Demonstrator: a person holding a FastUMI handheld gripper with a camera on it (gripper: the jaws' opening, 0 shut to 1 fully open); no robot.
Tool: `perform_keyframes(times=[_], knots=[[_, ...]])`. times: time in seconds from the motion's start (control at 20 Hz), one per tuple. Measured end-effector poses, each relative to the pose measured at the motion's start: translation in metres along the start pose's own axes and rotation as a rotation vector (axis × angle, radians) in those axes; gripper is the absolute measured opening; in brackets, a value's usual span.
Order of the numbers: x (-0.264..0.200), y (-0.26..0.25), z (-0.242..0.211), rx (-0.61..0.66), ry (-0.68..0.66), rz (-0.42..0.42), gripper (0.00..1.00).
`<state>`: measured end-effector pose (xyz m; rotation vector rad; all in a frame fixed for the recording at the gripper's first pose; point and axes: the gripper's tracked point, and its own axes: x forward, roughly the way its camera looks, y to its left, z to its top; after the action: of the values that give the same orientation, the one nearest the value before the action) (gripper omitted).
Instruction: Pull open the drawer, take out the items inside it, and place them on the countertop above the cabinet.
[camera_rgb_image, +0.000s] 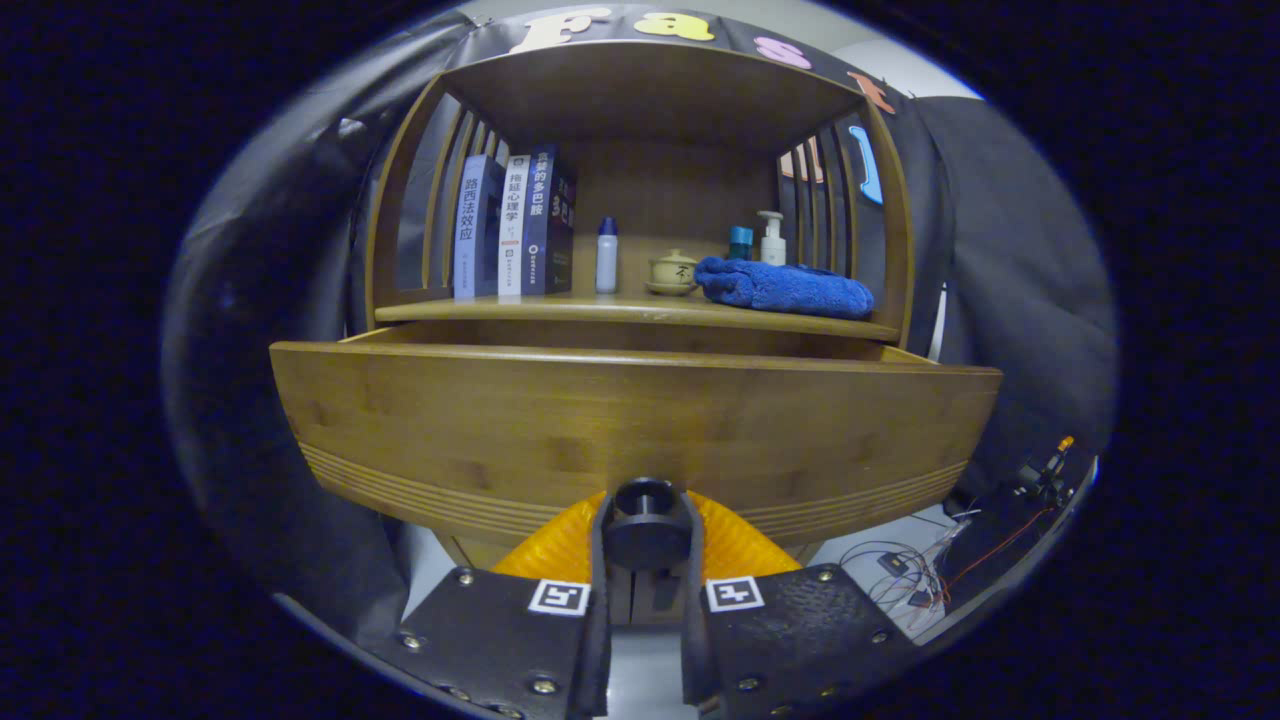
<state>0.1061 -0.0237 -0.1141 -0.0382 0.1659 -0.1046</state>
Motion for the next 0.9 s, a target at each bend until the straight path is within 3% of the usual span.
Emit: perform_keyframes(times=[0.35,0.75,0.9], knots=[[-0.039,0.000,-0.019,0.015,-0.001,-0.003,0.28],[-0.043,0.001,-0.028,0.004,0.020,-0.010,0.28],[-0.054,0.000,-0.026,-0.015,0.036,-0.020,0.37]])
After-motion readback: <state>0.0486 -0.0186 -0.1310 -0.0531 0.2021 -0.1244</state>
